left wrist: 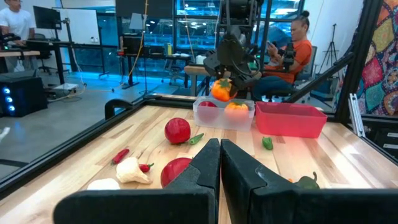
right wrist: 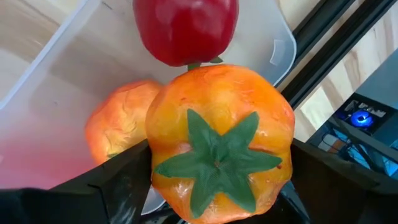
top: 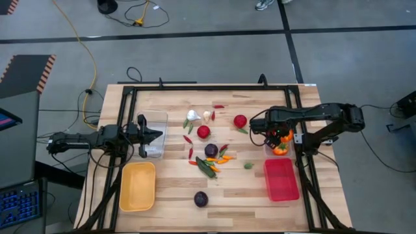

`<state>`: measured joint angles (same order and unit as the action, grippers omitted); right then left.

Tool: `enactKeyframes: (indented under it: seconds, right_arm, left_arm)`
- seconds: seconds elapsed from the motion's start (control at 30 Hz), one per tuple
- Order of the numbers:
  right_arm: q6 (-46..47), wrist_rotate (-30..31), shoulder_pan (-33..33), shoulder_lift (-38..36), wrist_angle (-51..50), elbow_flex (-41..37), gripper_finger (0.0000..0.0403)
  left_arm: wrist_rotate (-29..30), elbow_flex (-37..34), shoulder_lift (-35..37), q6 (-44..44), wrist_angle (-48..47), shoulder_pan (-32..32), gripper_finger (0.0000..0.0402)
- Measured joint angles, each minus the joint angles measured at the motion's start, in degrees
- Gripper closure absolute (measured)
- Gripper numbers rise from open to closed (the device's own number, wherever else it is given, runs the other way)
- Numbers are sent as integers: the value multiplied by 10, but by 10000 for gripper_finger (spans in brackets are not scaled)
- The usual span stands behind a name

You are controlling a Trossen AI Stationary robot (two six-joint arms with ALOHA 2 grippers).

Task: Sort produce into baskets
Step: Put the orange tomato into the right transparent bin

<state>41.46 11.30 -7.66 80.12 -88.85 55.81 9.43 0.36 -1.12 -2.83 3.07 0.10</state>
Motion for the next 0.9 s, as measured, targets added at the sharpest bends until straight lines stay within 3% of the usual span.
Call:
enactKeyframes:
  seconds: [0.23, 0.9]
  right_arm:
    - [-57, -29, 0, 1, 11, 0, 25]
    - [-75, -25, 0, 13, 13, 0, 5]
  left_arm:
    - [0, 0, 0, 0, 0, 0, 401]
    - [0, 0, 0, 0, 0, 0, 401]
